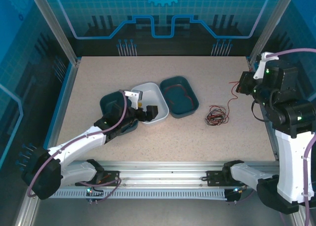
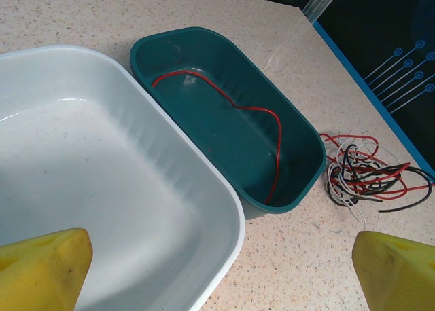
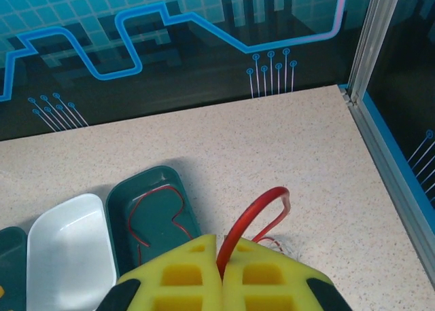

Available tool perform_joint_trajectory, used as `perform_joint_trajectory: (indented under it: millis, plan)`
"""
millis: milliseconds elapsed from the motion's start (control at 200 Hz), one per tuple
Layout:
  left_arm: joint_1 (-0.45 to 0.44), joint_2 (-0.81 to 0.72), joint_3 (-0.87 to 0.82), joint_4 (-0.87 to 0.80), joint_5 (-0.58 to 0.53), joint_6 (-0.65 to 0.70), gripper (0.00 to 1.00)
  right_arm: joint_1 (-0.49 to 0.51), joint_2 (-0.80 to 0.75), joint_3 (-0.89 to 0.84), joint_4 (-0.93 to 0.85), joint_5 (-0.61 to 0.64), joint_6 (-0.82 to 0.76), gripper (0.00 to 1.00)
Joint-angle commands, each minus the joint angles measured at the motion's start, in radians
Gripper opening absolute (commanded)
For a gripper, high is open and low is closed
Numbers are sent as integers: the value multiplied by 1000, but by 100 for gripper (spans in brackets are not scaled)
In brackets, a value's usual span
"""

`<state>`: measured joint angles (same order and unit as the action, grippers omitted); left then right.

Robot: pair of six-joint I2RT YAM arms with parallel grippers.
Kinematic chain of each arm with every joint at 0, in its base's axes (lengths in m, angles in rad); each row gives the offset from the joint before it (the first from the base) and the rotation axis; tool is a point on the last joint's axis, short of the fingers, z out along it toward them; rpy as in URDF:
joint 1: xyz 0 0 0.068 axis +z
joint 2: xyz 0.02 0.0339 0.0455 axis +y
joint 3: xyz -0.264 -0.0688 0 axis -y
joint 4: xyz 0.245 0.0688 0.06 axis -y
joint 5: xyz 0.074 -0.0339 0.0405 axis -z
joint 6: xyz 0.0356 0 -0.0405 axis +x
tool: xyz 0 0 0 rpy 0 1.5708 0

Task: Untangle the cables

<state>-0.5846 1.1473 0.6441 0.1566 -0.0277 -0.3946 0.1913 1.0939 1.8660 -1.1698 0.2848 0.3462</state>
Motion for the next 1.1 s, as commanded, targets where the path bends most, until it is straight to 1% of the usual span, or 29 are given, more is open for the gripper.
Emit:
perform_joint_trajectory:
  millis: [0, 205, 495, 906, 1096]
  plan:
    - [5, -22, 9, 23, 21, -15, 99, 13, 6, 77, -44, 29, -42, 0]
    - [6, -27, 5, 26, 18, -20, 99, 13, 31, 168, -73, 51, -64, 0]
    - [5, -35, 0, 26, 12, -20, 99, 13, 65, 240, -78, 30, -76, 0]
    - [5, -52, -12, 29, 9, -23, 99, 31, 133, 225, -20, -146, -56, 0]
    - [6, -67, -18, 30, -16, -18, 99, 70, 190, 227, 32, -181, -52, 0]
